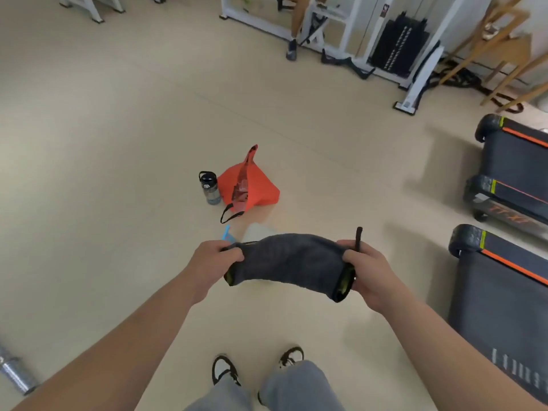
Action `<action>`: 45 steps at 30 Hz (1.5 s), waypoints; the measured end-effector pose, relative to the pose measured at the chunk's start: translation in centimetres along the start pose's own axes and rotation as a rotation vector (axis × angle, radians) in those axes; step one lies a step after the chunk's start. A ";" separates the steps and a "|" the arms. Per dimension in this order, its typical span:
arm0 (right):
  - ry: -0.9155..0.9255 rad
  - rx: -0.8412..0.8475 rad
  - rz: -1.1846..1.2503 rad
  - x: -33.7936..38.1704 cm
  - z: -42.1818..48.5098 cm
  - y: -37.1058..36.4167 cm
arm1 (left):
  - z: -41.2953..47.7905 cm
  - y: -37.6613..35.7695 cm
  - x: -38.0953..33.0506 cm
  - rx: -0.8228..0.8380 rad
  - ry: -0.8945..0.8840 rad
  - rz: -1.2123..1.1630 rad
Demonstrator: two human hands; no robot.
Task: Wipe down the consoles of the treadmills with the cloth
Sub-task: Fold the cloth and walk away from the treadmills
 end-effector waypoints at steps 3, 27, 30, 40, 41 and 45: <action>-0.025 -0.072 -0.002 0.4 4.0 0.1 | 4.2 -1.0 -2.5 0.017 -0.057 0.093; -0.253 -0.521 0.039 -15.2 29.5 -18.0 | 40.1 -10.4 4.2 0.175 -0.071 0.362; -0.276 -0.547 0.110 -20.8 33.9 -20.0 | 44.4 -13.3 9.0 0.160 -0.090 0.346; -0.178 -0.384 0.137 -36.2 50.6 -24.7 | 56.7 -23.0 22.0 0.147 -0.270 0.476; -0.148 -0.365 0.129 -36.8 51.9 -25.1 | 57.5 -23.2 22.4 0.119 -0.270 0.467; 0.046 -0.403 0.035 -35.9 54.8 -25.3 | 59.1 -24.5 22.6 0.121 -0.274 0.476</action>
Point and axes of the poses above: each hand's wrist, its own z-axis towards the middle knuckle, its own y-axis out of the back of the hand, x = y × z, the point moved 8 cm from there along z, towards the middle knuckle, and after that the axes turned 10 degrees about -x, right-handed, at the moved point
